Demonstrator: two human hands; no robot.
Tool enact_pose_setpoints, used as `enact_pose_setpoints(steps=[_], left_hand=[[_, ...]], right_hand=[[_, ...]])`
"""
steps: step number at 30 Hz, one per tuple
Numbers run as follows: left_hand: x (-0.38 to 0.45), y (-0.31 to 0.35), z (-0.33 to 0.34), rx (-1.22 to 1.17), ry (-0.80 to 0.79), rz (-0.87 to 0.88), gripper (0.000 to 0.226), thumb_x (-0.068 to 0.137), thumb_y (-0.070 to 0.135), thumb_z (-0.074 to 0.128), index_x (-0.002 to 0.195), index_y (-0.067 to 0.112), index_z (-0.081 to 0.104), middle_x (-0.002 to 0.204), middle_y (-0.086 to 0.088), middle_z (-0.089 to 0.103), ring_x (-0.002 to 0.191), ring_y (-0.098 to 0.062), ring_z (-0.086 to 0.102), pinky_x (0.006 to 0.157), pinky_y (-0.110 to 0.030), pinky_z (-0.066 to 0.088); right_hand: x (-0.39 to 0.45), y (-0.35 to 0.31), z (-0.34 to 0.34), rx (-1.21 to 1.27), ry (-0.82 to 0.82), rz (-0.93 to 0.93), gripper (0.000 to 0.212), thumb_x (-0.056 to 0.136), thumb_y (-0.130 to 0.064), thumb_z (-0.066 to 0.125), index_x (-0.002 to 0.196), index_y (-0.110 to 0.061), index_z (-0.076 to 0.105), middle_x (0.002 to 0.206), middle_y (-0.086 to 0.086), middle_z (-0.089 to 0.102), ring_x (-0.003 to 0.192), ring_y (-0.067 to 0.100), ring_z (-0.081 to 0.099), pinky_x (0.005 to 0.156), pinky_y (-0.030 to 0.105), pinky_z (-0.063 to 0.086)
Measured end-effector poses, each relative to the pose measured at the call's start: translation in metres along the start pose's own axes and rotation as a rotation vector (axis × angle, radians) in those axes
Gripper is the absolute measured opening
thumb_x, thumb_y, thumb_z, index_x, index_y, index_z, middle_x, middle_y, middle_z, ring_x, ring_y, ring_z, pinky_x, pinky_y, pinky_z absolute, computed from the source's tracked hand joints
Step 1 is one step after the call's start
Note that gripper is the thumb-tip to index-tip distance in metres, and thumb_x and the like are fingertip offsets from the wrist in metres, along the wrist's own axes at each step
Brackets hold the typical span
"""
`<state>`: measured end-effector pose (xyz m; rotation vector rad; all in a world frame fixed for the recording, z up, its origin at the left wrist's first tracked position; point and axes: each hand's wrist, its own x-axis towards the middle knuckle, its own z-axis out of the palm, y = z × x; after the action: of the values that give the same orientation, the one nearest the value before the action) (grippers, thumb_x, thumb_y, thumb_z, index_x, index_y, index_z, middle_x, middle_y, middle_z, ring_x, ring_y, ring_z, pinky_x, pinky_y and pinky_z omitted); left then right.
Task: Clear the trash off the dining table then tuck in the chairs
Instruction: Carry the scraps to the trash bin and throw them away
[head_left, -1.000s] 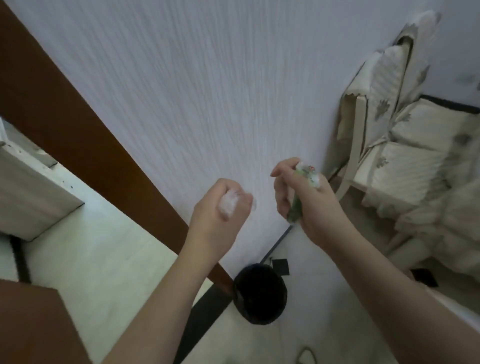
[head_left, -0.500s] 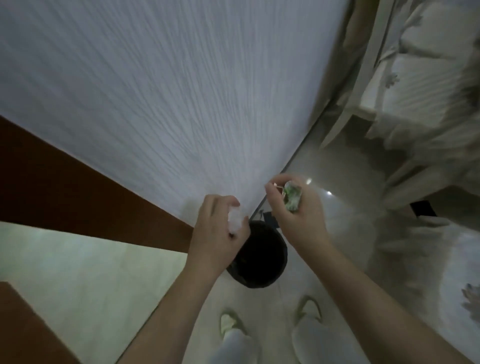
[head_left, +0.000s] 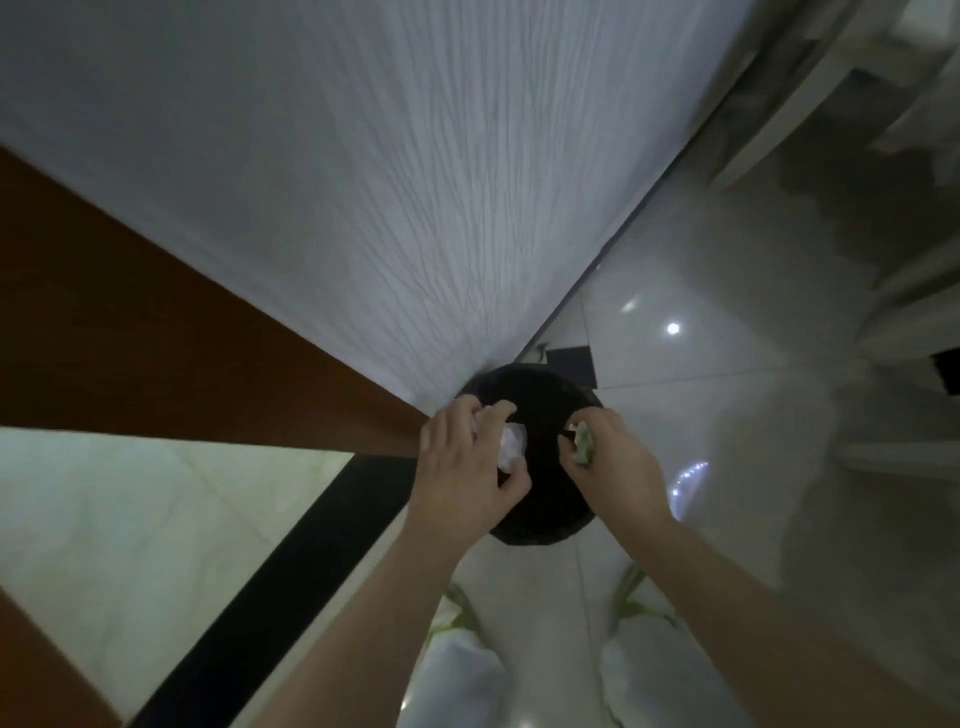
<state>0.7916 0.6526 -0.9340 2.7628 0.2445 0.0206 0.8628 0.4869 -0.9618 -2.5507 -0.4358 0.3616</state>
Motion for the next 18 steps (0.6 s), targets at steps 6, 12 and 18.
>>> enact_pose_setpoints(steps=[6, 12, 18], left_hand=[[-0.002, -0.011, 0.05, 0.081, -0.126, 0.006, 0.062, 0.074, 0.036, 0.056, 0.133, 0.023, 0.043, 0.12, -0.008, 0.045, 0.111, -0.025, 0.047, 0.095, -0.04, 0.039], [-0.002, -0.013, 0.069, 0.153, -0.152, -0.013, 0.068, 0.072, 0.028, 0.062, 0.136, 0.022, 0.043, 0.124, -0.012, 0.048, 0.113, -0.028, 0.048, 0.094, -0.041, 0.04], [0.0, -0.009, 0.07, 0.148, -0.221, -0.093, 0.071, 0.069, 0.031, 0.065, 0.136, 0.023, 0.044, 0.131, -0.01, 0.045, 0.123, -0.028, 0.043, 0.097, -0.041, 0.039]], right_hand=[[0.021, 0.019, 0.045, -0.267, -0.063, -0.146, 0.029, 0.082, -0.019, 0.067, 0.108, -0.015, 0.057, 0.093, 0.004, 0.058, 0.075, 0.021, 0.058, 0.066, 0.038, 0.053], [0.027, 0.024, 0.056, -0.316, -0.17, -0.156, 0.06, 0.074, -0.017, 0.072, 0.129, -0.018, 0.049, 0.111, 0.009, 0.056, 0.093, 0.028, 0.057, 0.079, 0.042, 0.05], [0.025, 0.034, 0.05, -0.295, -0.331, -0.21, 0.095, 0.07, -0.021, 0.078, 0.15, -0.021, 0.027, 0.151, 0.013, 0.034, 0.137, 0.031, 0.036, 0.111, 0.046, 0.03]])
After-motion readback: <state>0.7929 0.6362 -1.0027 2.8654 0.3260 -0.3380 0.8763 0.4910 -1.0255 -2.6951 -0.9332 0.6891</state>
